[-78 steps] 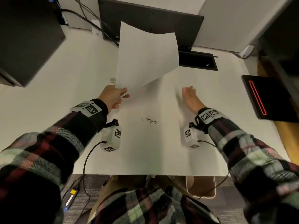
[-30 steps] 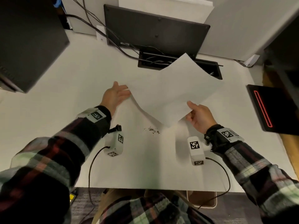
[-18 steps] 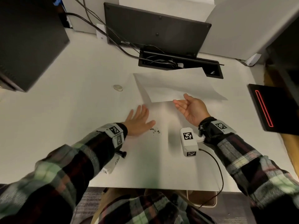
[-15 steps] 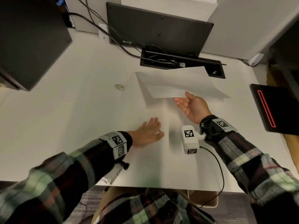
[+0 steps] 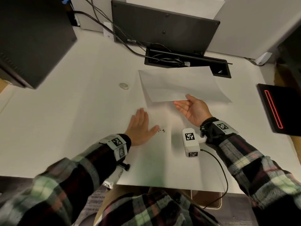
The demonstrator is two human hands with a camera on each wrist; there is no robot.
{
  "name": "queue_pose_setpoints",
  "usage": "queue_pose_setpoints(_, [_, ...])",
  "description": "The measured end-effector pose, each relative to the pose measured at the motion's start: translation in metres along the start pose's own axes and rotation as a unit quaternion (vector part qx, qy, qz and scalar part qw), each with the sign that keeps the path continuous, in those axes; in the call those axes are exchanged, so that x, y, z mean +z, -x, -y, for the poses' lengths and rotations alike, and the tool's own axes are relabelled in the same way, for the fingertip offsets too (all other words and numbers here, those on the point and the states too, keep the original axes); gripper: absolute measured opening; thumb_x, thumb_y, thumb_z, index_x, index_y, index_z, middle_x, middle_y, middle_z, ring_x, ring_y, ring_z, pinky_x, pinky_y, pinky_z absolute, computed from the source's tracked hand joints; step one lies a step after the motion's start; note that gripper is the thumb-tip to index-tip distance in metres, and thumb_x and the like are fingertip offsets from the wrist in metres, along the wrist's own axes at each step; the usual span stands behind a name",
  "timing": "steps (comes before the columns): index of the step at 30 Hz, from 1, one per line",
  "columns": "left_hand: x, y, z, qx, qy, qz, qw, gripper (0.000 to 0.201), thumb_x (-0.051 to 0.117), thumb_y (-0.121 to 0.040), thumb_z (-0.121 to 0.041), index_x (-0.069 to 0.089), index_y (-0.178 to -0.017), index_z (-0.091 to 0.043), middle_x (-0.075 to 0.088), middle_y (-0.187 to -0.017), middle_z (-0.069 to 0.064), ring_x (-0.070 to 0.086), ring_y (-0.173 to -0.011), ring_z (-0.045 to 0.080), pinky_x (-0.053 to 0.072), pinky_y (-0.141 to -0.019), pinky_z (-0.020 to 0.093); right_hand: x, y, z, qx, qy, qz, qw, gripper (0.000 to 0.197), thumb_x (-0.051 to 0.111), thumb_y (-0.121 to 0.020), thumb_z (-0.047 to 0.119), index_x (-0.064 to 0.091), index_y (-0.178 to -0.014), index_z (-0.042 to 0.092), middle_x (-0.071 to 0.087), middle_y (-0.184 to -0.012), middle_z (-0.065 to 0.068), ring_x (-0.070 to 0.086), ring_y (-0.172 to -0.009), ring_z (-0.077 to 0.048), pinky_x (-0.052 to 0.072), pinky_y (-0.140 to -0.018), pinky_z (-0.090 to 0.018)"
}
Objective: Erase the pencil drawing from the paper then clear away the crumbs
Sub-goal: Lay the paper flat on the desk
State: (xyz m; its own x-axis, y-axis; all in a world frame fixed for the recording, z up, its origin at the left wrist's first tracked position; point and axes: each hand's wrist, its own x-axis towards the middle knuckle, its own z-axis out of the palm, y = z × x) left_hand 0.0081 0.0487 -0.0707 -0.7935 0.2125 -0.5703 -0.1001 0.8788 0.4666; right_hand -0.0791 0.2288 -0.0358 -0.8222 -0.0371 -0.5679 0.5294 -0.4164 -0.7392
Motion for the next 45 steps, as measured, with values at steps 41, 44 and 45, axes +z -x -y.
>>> queue_pose_setpoints(41, [-0.063, -0.042, 0.059, -0.089, 0.014, -0.101, 0.991, 0.069, 0.013, -0.098, -0.05, -0.013, -0.148, -0.009, -0.021, -0.155, 0.002, -0.02, -0.142, 0.017, -0.013, -0.115, 0.039, 0.007, -0.002, -0.002, -0.005, 0.019, -0.007, 1.0, 0.014, 0.039, -0.1, 0.018, 0.042, -0.089, 0.011, 0.069, -0.06, -0.013, 0.07, -0.059, -0.02, 0.058, -0.056, -0.024])
queue_pose_setpoints(44, [-0.051, -0.032, 0.052, -0.064, -0.006, -0.076, 0.995, 0.072, 0.014, -0.097, -0.052, -0.015, -0.147, -0.009, -0.025, -0.154, 0.003, -0.023, -0.141, 0.016, -0.015, -0.114, 0.037, 0.007, -0.003, -0.002, -0.003, 0.025, -0.008, 1.0, 0.015, 0.039, -0.1, 0.019, 0.042, -0.089, 0.011, 0.069, -0.06, -0.012, 0.07, -0.058, -0.019, 0.057, -0.055, -0.024])
queue_pose_setpoints(45, [-0.045, -0.027, 0.048, -0.05, -0.012, -0.065, 0.997, 0.072, 0.014, -0.097, -0.052, -0.016, -0.147, -0.009, -0.027, -0.153, 0.002, -0.024, -0.141, 0.015, -0.016, -0.114, 0.037, 0.007, -0.004, 0.0, -0.004, 0.025, -0.008, 1.0, 0.015, 0.039, -0.1, 0.02, 0.042, -0.088, 0.011, 0.07, -0.061, -0.012, 0.07, -0.058, -0.019, 0.058, -0.056, -0.024])
